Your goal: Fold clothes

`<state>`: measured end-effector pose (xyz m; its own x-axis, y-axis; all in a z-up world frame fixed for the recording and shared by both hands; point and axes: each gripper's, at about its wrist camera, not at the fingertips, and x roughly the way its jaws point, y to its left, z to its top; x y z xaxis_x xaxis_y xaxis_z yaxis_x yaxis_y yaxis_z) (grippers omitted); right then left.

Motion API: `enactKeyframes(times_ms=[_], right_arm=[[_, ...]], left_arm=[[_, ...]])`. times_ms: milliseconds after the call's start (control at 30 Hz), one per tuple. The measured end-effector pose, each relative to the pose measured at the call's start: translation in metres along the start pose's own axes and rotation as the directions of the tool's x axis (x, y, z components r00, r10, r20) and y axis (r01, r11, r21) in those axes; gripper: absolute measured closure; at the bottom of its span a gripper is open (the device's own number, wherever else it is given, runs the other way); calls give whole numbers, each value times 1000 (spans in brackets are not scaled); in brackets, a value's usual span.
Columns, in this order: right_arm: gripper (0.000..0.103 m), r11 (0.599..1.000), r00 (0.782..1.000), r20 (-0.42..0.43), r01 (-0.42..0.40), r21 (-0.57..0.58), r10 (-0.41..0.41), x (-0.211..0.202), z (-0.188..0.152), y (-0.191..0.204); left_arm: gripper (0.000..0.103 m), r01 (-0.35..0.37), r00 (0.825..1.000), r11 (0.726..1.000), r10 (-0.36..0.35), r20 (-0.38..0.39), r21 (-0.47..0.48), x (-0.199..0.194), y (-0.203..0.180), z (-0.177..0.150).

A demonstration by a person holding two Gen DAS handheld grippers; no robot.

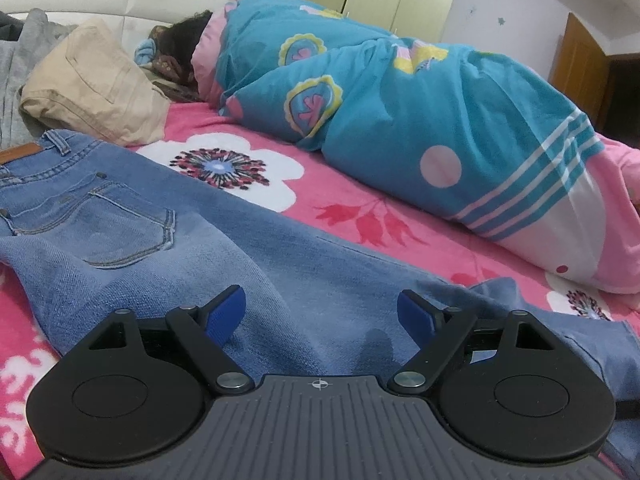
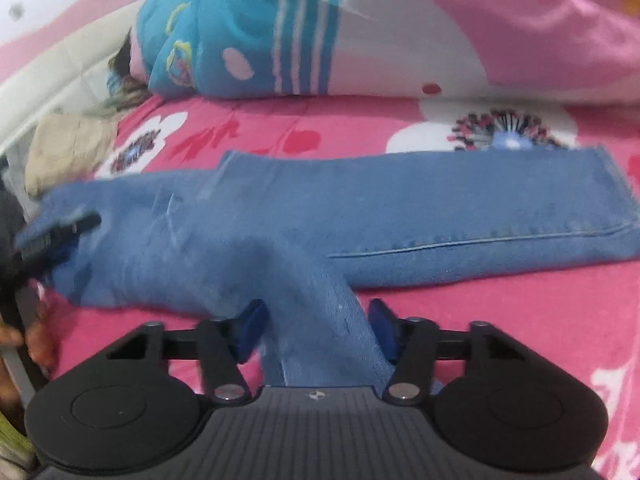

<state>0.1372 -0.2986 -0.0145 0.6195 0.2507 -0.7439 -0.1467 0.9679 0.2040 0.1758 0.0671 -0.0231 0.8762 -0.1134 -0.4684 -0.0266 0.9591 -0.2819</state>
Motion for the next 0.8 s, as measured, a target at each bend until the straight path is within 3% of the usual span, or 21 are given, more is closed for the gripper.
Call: enactKeyframes(times_ms=[100, 200, 300, 433, 533, 567, 633, 700, 800], right_arm=[[94, 1000, 1000, 19, 21, 20, -21, -15, -7, 8], [98, 999, 998, 48, -44, 24, 43, -38, -15, 22], [98, 984, 983, 55, -173, -34, 174, -63, -30, 48], [98, 928, 942, -11, -332, -167, 335, -76, -57, 89], [98, 857, 899, -91, -436, -274, 428, -79, -79, 122], [95, 837, 891, -128, -452, -307, 435, -77, -86, 133], [91, 826, 904, -160, -428, -366, 397, -73, -93, 145], [77, 823, 904, -159, -426, -375, 396, -76, -91, 144], [62, 826, 876, -112, -480, -296, 469, -92, -82, 122]], left_arm=[[19, 6, 1000, 1000, -6, -3, -10, 0, 2, 1], [19, 8, 1000, 1000, -8, -7, -13, 0, 3, 2], [19, 9, 1000, 1000, -9, -5, -25, -2, 4, 2], [19, 12, 1000, 998, -12, 2, -60, -5, 9, 3], [19, 13, 1000, 995, -12, 11, -97, -7, 13, 3], [19, 13, 1000, 994, -12, 14, -106, -8, 14, 2], [19, 13, 1000, 993, -11, 18, -115, -8, 16, 2], [19, 11, 1000, 993, -8, 22, -113, -8, 16, 1], [19, 2, 1000, 994, 0, 21, -106, -7, 14, 1]])
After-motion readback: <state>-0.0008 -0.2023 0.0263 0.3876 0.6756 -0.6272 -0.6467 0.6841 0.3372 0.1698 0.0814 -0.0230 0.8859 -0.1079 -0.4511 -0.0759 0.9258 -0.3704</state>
